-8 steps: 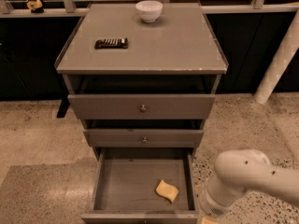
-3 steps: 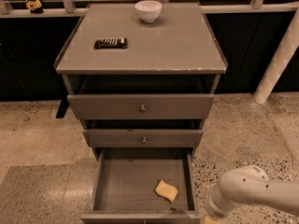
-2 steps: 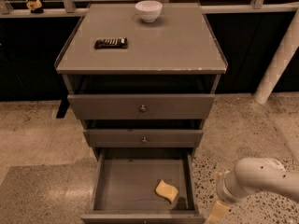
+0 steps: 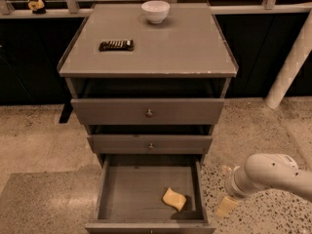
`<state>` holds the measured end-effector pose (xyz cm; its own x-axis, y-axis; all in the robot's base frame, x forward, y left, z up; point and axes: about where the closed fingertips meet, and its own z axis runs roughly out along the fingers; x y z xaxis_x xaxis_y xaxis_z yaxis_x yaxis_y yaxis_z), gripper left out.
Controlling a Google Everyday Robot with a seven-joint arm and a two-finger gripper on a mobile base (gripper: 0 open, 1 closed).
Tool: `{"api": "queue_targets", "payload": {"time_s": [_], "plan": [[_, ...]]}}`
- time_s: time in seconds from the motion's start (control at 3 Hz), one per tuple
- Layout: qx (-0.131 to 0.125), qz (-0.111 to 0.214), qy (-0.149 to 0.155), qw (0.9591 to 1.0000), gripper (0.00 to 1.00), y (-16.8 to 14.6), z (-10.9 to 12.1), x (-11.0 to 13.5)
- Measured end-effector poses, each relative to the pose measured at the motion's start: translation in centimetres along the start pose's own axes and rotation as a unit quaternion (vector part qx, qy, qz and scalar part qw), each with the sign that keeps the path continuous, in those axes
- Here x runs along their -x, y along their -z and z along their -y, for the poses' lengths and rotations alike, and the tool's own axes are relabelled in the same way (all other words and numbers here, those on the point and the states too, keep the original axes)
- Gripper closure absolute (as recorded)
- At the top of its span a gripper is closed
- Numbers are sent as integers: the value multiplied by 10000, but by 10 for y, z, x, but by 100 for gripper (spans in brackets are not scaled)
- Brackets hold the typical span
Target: Pick sponge from bottom drawer and place on counter
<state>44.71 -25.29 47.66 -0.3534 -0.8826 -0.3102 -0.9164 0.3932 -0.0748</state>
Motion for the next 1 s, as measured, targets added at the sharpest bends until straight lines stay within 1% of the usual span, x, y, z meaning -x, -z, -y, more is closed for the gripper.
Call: {"api": "queue_targets", "payload": {"time_s": [0.33,0.67,1.0], "plan": [[171,61,167,9997,0,-23,5,11],[425,168,583,9973,0,-74,-1,39],[695,292,964,9925,0,-132,-14,75]]}}
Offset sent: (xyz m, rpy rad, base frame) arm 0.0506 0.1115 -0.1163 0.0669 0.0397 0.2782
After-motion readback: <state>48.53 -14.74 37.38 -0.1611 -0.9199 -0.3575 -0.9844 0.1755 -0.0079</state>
